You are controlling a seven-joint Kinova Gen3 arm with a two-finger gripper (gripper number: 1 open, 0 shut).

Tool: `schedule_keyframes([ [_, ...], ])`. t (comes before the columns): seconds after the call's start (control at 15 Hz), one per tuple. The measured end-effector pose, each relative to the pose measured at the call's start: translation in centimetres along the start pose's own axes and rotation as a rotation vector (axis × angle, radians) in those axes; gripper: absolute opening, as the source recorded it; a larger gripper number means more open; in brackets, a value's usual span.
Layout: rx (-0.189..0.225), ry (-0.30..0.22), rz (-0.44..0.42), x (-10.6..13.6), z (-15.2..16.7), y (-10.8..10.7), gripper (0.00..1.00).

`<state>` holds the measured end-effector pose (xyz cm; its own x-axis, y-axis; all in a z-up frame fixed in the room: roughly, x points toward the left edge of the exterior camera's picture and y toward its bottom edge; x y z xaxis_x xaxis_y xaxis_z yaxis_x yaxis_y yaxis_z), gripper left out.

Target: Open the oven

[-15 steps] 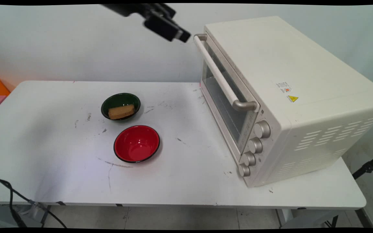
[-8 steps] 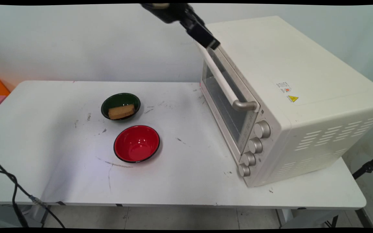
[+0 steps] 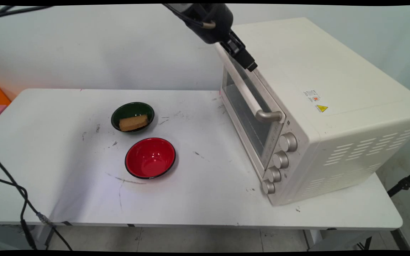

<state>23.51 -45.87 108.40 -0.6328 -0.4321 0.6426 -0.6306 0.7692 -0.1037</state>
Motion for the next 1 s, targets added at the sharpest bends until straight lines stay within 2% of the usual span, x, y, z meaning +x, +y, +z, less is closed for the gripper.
schedule_keyframes([
  [1.0, -0.038, -0.082, 0.044, 0.5, 3.8, 0.1, 0.00],
])
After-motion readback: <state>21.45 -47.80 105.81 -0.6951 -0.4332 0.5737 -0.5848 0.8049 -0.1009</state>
